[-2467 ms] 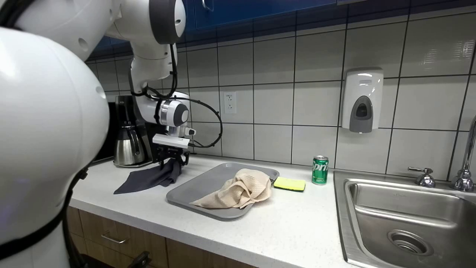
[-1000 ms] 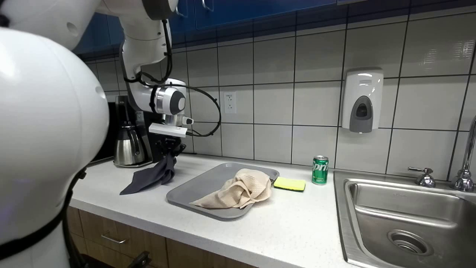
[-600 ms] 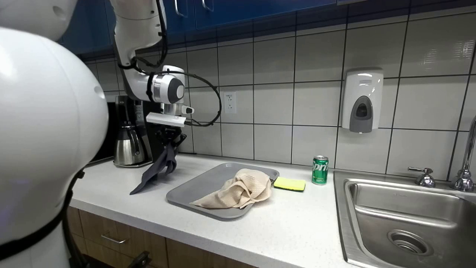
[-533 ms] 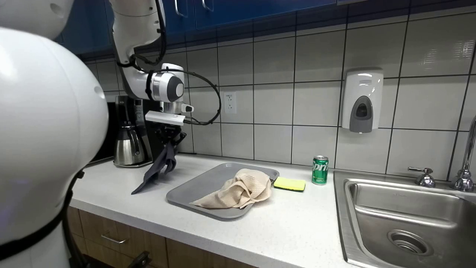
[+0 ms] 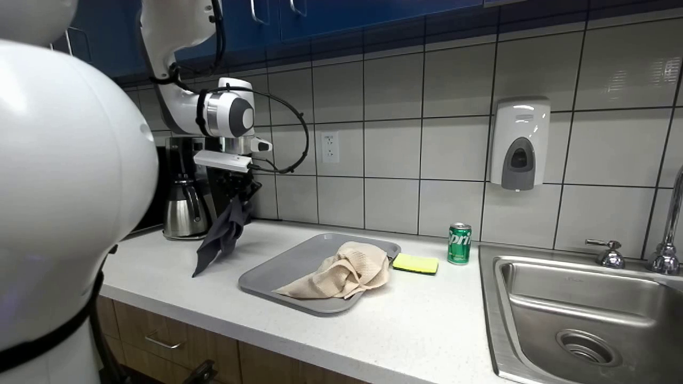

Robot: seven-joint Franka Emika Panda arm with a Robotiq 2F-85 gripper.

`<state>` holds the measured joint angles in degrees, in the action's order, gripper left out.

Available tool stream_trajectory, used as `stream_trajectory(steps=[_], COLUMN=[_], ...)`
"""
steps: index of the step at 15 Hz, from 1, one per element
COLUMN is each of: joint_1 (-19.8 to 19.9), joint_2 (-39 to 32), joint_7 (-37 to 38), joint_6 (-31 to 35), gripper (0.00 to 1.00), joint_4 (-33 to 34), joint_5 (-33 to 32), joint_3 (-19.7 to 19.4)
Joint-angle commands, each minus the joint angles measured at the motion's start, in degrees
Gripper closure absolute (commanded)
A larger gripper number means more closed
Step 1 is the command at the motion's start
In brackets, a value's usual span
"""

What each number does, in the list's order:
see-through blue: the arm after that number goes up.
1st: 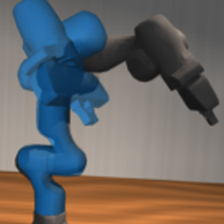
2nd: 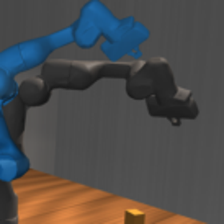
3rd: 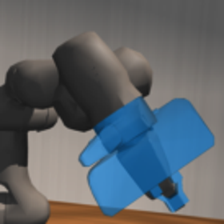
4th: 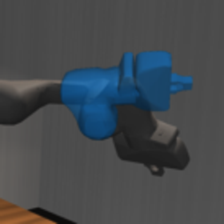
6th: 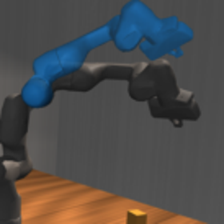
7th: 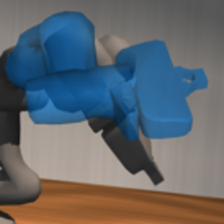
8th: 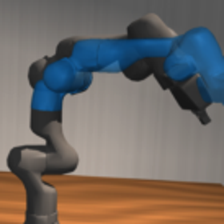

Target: Put the towels on the grey tray

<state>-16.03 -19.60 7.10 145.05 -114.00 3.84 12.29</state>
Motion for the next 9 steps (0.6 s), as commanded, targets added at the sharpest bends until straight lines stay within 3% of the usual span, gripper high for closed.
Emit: stream_trajectory(steps=[1, 9], joint_1=[-1.45, -1.37], joint_2=[4.52, 10.95], joint_7=[6.61, 15.27], joint_6=[2.74, 1.59], gripper=[0.98, 0.98], joint_4=[-4.69, -9.28], joint_5=[-2.64, -8.78], joint_3=[-2.09, -4.28])
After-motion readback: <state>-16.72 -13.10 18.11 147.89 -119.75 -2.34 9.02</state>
